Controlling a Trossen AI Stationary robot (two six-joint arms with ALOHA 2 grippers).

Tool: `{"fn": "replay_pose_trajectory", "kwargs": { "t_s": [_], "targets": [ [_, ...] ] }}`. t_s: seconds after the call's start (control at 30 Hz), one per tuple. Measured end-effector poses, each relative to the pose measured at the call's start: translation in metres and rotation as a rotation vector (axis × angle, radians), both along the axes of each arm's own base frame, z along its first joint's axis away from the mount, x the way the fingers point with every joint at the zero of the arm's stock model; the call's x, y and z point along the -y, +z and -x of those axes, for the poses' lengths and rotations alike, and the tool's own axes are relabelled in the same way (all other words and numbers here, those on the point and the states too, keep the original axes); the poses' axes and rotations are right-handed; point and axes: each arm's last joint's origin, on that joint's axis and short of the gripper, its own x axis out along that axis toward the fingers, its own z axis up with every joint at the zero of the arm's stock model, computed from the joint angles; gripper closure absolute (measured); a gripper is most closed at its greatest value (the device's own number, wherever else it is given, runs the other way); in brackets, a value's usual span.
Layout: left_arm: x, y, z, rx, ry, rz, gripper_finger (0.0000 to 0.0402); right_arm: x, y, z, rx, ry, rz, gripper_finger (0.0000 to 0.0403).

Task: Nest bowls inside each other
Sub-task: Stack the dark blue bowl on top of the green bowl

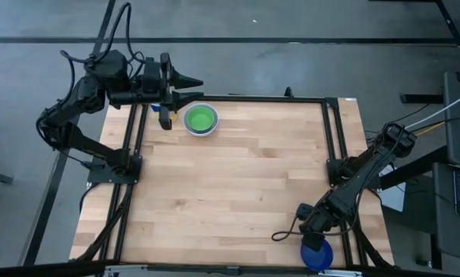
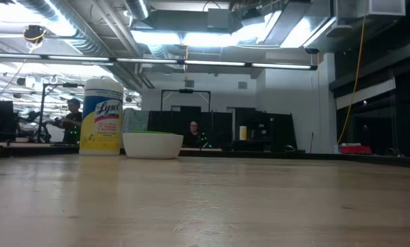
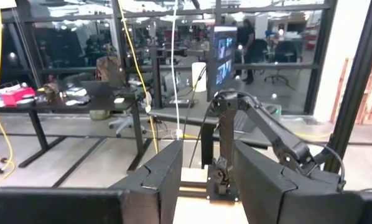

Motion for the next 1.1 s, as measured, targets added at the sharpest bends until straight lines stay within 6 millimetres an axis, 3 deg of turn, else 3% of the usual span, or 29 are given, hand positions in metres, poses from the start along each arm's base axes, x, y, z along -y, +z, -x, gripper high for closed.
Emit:
{"fn": "replay_pose_trajectory", "kwargs": {
  "t_s": [0.2,0.47,0.73,0.83,1.0,1.1],
  "targets": [
    [0.0,-0.005,0.0,-0.05,0.0,-0.008,0.0265,0.001,-0.002,-0.001,0.017,-0.028,0.012,0.0206],
    [0.0,-0.005,0.0,-0.052,0.0,-0.003,0.0265,0.003,-0.029,0.002,0.04,-0.096,-0.074,0.0223],
    [0.0,-0.005,0.0,-0.05,0.001,0.009,0.0265,0.009,-0.042,0.007,0.033,-0.093,-0.048,0.0237],
    [0.0,-0.006,-0.002,-0.053,0.002,0.012,0.0265,0.011,-0.047,0.009,0.042,-0.102,-0.052,0.0266],
    [-0.001,-0.009,-0.008,-0.071,0.008,0.026,0.0265,0.015,-0.054,0.008,0.073,-0.164,-0.037,0.0385],
    [-0.002,-0.013,-0.015,-0.102,0.004,0.028,0.0265,0.018,-0.053,-0.001,0.165,-0.243,-0.018,0.0394]
  ]
}}
